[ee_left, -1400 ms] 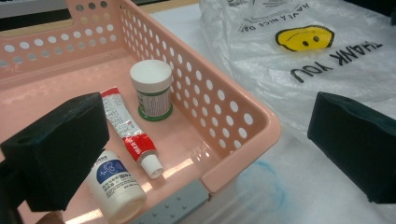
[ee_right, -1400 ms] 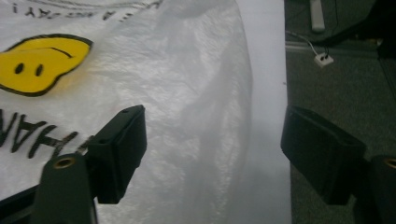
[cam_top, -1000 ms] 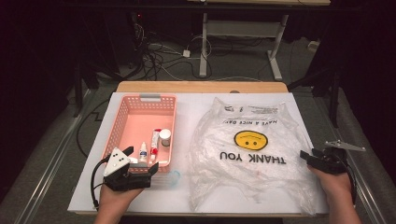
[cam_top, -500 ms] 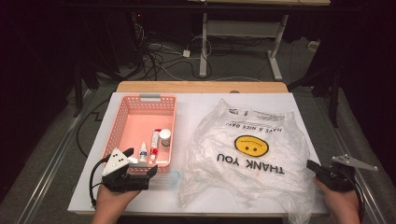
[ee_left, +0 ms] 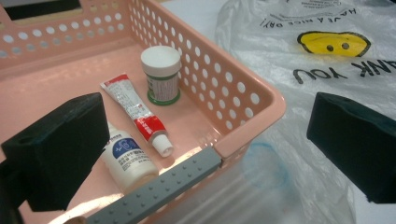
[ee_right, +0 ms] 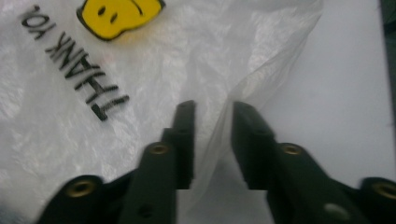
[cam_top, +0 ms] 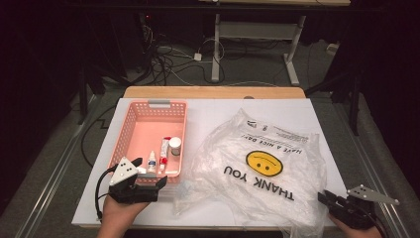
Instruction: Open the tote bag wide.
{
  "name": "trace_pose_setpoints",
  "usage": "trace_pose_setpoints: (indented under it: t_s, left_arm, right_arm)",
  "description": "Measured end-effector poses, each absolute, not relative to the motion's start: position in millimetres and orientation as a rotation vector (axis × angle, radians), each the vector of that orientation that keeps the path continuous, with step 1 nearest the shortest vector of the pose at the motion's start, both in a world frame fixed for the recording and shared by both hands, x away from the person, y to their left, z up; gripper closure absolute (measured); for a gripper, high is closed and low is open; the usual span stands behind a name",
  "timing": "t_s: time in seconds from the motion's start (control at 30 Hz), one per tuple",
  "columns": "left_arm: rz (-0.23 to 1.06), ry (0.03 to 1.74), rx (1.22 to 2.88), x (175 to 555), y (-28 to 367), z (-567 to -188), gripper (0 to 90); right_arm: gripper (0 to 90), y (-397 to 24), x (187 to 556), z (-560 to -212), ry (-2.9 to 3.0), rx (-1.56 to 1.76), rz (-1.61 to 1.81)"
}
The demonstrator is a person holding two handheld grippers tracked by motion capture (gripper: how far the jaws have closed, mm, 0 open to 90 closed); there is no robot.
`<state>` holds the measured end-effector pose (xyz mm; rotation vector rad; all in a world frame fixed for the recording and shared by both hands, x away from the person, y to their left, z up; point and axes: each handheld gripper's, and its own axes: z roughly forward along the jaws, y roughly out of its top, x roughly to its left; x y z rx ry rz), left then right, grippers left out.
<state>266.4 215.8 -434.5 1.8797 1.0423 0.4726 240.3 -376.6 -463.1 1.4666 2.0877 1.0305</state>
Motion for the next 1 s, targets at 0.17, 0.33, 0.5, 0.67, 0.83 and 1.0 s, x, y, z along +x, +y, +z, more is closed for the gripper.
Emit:
trace_pose_setpoints:
  t_s: [0.17, 0.33, 0.5, 0.67, 0.83, 1.0]
  left_arm:
    - [0.482, 1.048, 1.871, 264.9, 215.6, -433.8, 0.0]
    - [0.464, 1.040, 1.862, 264.4, 213.6, -433.2, 0.0]
    - [0.456, 1.022, 1.850, 263.8, 209.9, -432.6, 0.0]
    - [0.459, 1.025, 1.876, 265.1, 207.2, -431.9, 0.0]
    - [0.480, 1.028, 1.877, 265.6, 207.4, -432.7, 0.0]
    - [0.462, 1.034, 1.868, 266.8, 207.8, -434.9, 0.0]
  right_arm:
    - [54.8, -379.7, 242.4, -444.2, 2.004, 1.399, 1.098]
    - [46.6, -379.5, 283.8, -427.8, 1.980, 1.349, 1.112]
    - [42.3, -386.4, 335.7, -429.5, 1.963, 1.394, 1.084]
    - [37.9, -399.3, 401.7, -443.3, 1.943, 1.517, 1.075]
    - [27.2, -400.4, 431.9, -456.9, 1.984, 1.577, 1.064]
    - [21.7, -390.9, 450.5, -470.3, 2.082, 1.574, 1.015]
